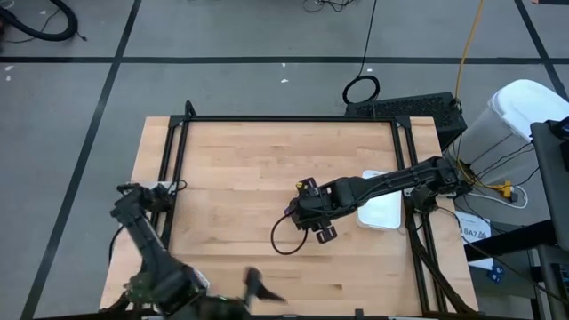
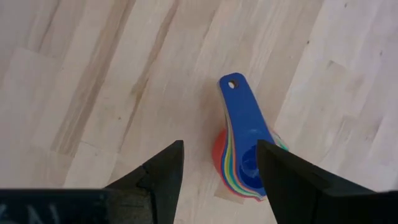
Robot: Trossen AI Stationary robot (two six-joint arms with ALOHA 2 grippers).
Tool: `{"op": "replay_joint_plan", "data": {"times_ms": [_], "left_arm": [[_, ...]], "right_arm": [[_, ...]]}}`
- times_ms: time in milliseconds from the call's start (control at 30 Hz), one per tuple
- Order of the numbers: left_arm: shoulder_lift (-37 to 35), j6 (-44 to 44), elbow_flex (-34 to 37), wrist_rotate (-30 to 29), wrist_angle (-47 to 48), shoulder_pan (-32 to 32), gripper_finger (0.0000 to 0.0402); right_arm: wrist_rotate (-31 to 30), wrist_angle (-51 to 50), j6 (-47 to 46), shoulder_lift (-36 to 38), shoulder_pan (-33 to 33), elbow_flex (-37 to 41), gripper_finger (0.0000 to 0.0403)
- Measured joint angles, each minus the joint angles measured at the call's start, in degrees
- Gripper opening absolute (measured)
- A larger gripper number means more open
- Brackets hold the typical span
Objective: Nest measuring cups in basket
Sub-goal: Put the nested measuring cups into the white bin
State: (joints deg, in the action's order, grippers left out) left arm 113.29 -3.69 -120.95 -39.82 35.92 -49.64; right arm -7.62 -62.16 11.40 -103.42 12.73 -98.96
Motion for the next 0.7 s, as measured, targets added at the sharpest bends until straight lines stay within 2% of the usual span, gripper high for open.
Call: {"op": "replay_joint_plan", "data": {"times_ms": [67, 133, 267, 333, 500, 600, 700], "left_arm": [[1.02, 7.22, 0.04, 8.78, -6.61, 1.95, 0.0329], [1.04, 10.25, 0.04, 12.68, -7.66, 3.60, 0.0324], [0.06, 10.01, 0.00, 9.72, -2.50, 6.74, 0.0307], [0.02, 9.86, 0.65, 9.79, -3.27, 7.97, 0.0298], [-0.35, 10.36, 8.37, 14.60, -14.19, 11.02, 0.0274], [-2.26, 9.34, 15.49, 14.94, -20.90, 13.12, 0.0260], [-7.28, 9.14, 23.78, 14.70, -26.30, 13.62, 0.0246]], "right_arm": [[0.01, -1.03, -0.70, 0.00, 0.09, 0.00, 0.0192], [0.02, -2.60, -1.56, 0.00, 0.20, 0.00, 0.0192], [0.16, -6.27, -3.51, 0.03, 0.75, 0.00, 0.0192], [0.16, -8.78, -4.75, 0.50, 1.14, 0.02, 0.0192], [0.11, -12.19, -7.85, 1.86, 1.64, 0.02, 0.0192], [-1.10, -13.80, -9.52, 3.70, 1.98, 0.02, 0.0192], [-4.03, -15.43, -10.44, 6.06, 2.30, 0.03, 0.0192]]}}
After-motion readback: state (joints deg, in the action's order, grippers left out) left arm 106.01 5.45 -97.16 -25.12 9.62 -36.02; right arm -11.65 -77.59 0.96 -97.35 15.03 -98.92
